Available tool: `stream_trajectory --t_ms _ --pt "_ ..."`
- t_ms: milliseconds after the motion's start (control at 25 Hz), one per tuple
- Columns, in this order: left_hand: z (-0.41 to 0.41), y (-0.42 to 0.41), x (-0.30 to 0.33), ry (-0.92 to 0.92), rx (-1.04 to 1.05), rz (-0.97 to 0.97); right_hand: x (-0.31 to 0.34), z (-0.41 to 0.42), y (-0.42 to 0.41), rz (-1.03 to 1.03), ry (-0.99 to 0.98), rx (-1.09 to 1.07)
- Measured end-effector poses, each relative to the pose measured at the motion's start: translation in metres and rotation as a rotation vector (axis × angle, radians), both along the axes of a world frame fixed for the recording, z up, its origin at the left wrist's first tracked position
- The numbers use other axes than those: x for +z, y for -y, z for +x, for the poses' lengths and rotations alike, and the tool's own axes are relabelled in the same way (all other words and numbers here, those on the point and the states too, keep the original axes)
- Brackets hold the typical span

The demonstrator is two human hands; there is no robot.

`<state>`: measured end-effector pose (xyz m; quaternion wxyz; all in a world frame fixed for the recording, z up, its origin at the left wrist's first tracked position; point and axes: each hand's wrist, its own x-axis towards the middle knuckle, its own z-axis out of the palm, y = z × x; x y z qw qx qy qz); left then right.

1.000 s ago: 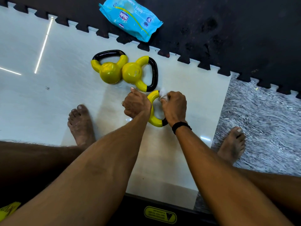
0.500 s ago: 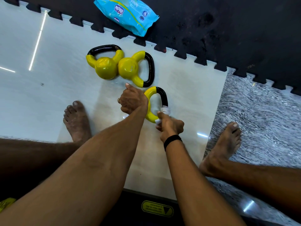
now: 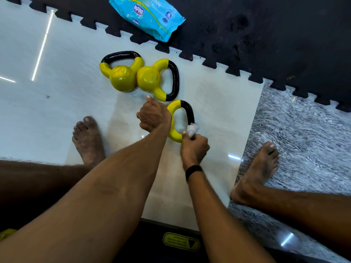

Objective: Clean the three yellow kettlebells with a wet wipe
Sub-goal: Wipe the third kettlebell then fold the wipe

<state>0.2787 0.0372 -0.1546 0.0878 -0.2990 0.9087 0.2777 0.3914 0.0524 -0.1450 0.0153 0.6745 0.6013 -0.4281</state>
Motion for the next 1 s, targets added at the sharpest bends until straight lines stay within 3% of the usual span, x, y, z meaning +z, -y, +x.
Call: stream_trajectory --t_ms 160,440,560,640,760,880,1000 --pt "0.003 0.001 -0.001 -0.032 -0.049 0.013 0.002 -0.002 0.009 0.175 -0.117 0.108" --pt "0.004 0.001 0.001 -0.034 -0.116 -0.018 -0.009 -0.062 -0.06 0.216 -0.15 0.885" --pt "0.003 0.001 0.002 -0.026 -0.092 -0.012 -0.003 -0.078 -0.062 0.164 -0.212 1.027" --pt "0.002 0.001 0.003 -0.025 -0.06 0.006 -0.003 -0.072 -0.059 0.17 -0.255 0.963" --pt "0.002 0.001 0.003 -0.027 -0.045 0.029 -0.003 -0.052 -0.051 0.15 -0.014 0.743" --pt "0.003 0.003 0.002 -0.046 -0.07 0.035 -0.005 -0.063 -0.061 -0.131 -0.035 0.46" --pt "0.003 0.002 0.002 -0.057 -0.095 0.041 -0.007 -0.082 -0.08 -0.408 -0.162 0.39"
